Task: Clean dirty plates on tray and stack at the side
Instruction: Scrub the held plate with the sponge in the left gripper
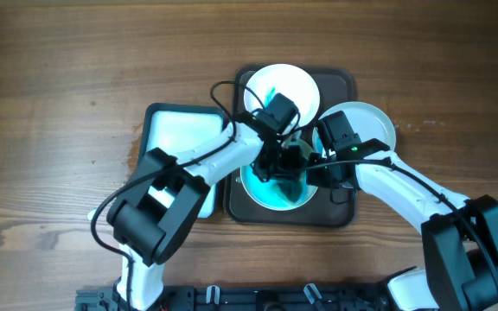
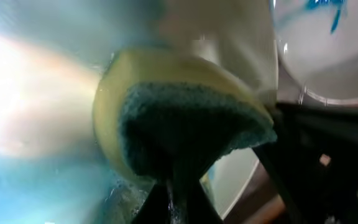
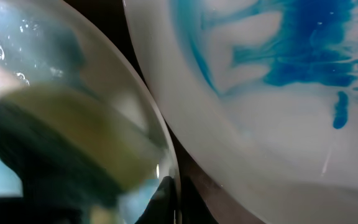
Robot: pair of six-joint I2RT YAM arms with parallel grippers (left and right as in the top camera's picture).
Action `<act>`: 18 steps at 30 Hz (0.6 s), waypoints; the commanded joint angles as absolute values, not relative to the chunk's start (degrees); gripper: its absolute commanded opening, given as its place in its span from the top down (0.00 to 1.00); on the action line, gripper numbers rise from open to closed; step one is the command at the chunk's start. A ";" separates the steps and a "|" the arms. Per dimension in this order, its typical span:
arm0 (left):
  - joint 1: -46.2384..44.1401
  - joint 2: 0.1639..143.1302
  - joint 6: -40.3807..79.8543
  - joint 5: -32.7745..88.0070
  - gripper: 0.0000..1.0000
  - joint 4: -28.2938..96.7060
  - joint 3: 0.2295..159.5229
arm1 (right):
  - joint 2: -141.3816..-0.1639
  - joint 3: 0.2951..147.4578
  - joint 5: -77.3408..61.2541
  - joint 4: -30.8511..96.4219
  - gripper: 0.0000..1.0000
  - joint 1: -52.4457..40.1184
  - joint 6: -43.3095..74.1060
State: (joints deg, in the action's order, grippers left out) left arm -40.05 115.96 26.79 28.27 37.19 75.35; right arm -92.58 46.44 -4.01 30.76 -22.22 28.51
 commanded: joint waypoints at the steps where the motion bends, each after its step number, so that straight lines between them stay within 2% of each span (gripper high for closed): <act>1: -40.51 117.56 24.93 34.63 0.96 41.47 74.83 | -93.34 46.26 -2.37 30.98 0.96 -22.26 28.69; 4: -38.98 117.54 24.18 25.71 0.96 47.13 74.83 | -93.34 46.26 -2.35 30.96 0.96 -22.26 28.67; 7: -35.94 117.32 24.21 10.39 0.96 53.15 74.83 | -93.34 46.26 -2.35 30.94 0.96 -22.26 28.69; 11: -33.17 117.19 24.14 -2.09 0.96 55.16 74.89 | -93.34 46.26 -2.35 30.92 0.96 -22.26 28.67; 15: -32.25 117.10 24.43 -1.04 0.96 54.46 76.60 | -93.34 46.26 -2.35 30.85 0.96 -22.26 28.67; 18: -32.25 117.10 24.43 12.29 0.96 49.39 76.75 | -93.34 46.26 -2.35 30.81 0.96 -22.26 28.67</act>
